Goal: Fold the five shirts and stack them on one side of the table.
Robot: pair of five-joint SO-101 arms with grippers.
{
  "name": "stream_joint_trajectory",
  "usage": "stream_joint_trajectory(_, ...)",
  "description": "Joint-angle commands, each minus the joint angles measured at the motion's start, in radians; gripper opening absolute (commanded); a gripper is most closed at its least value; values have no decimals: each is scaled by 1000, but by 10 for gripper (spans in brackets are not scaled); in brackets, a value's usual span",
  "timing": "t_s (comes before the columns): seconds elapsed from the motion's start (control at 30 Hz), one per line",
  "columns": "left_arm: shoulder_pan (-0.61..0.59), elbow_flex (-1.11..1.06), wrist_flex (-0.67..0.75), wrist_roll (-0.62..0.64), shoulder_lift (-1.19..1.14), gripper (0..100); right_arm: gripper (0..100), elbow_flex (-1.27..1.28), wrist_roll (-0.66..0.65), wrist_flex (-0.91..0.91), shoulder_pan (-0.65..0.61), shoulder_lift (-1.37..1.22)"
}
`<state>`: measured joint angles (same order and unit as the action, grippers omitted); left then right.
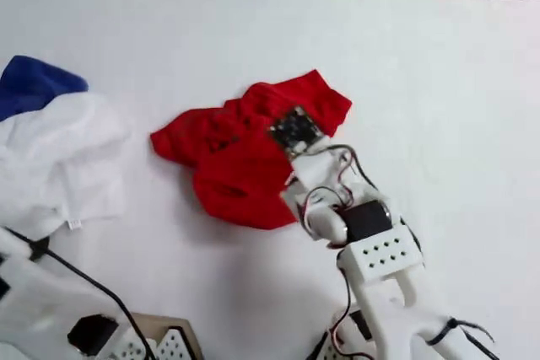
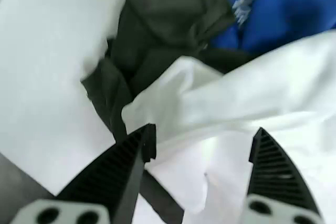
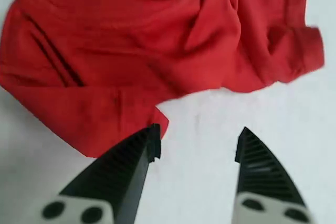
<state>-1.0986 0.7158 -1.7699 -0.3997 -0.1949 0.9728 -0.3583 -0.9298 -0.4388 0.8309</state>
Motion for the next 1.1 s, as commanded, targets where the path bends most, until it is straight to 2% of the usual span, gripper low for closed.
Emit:
stream_joint_trajectory(0.0,97,48,-15,37,146,300,237,-143,34,-53,-82,-5)
stream_joint_trajectory(0.13,178,41,-15,69,222,300,237,-215,57,-110,-240,-85)
stream_joint_trajectory(0.23,215,-38,-15,69,255,300,237,-226,74,-87,-335,-208)
stream_joint_trajectory(0.33,219,-143,-15,68,290,300,246,-259,84,-42,-384,-352)
stream_joint_trajectory(0.53,218,-269,-14,64,345,300,330,-376,84,-21,-446,-595)
stream_joint_trajectory(0.8,218,-283,-6,63,345,300,334,-456,81,-5,-460,-779)
stream_joint_trajectory(0.97,221,-285,-6,63,344,300,328,-460,77,41,-420,-866)
stream_joint_trajectory(1.0,221,-285,-6,63,344,300,302,-463,75,42,-395,-872)
stream_joint_trajectory(1.07,221,-285,-6,63,344,300,163,-489,75,36,-332,-874)
